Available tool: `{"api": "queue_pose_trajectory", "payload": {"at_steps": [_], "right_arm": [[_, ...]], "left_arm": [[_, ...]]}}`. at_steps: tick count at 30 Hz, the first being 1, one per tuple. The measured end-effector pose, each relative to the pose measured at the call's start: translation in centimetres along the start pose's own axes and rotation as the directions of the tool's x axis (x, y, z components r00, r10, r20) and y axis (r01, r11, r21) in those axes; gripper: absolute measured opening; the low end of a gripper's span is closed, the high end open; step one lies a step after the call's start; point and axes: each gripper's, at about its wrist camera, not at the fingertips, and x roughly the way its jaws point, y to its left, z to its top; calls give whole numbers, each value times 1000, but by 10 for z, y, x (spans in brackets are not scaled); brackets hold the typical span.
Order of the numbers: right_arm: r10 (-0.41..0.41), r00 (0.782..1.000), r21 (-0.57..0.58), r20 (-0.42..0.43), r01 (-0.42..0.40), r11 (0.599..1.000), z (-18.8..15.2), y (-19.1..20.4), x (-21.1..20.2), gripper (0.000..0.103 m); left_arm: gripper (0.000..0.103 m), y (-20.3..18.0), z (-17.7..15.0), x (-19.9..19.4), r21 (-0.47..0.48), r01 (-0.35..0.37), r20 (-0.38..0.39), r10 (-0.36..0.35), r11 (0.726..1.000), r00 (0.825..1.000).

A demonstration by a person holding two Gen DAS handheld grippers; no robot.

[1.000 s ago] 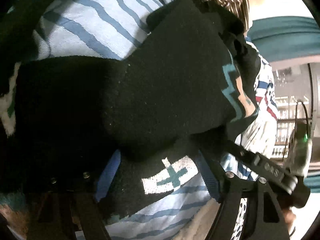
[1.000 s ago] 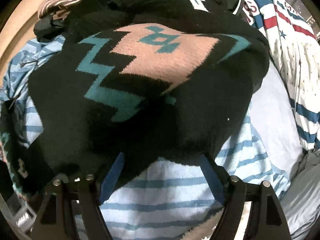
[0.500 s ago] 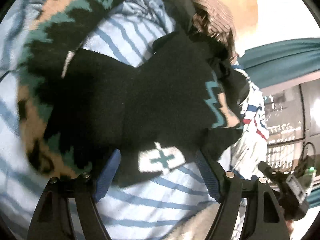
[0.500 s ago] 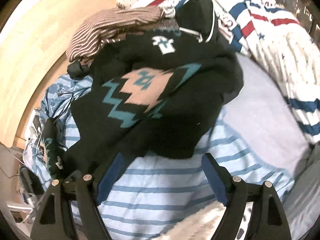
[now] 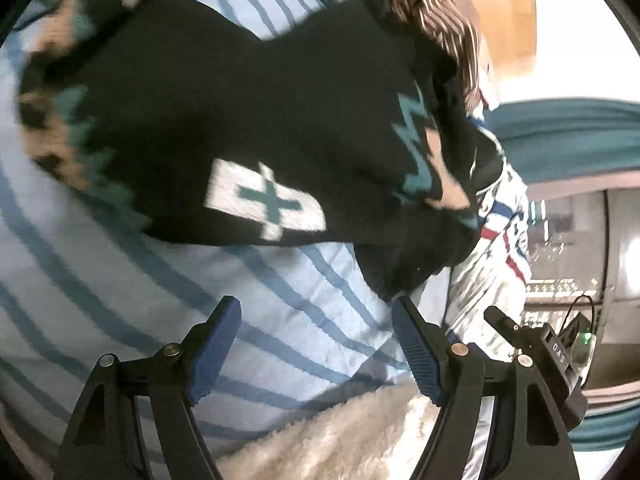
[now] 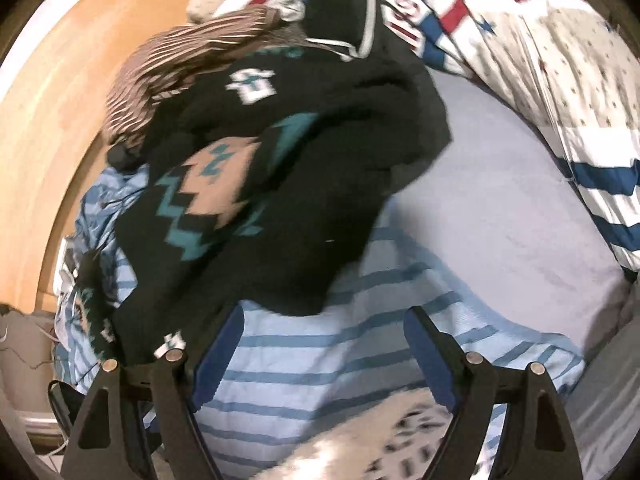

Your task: Fold clothes

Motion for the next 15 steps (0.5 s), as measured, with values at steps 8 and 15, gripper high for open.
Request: {"api": "queue_pose_trajectory", "payload": {"at_steps": [8, 15], "right_arm": [[75, 978, -5, -194, -78, 997, 30, -5, 71, 85], [41, 967, 53, -252, -29, 998, 58, 13, 141, 86]], "left_arm": [[66, -15, 33, 44, -82, -84, 62, 89, 993, 994], [46, -12, 61, 65, -125, -188, 61, 196, 974, 979]]}}
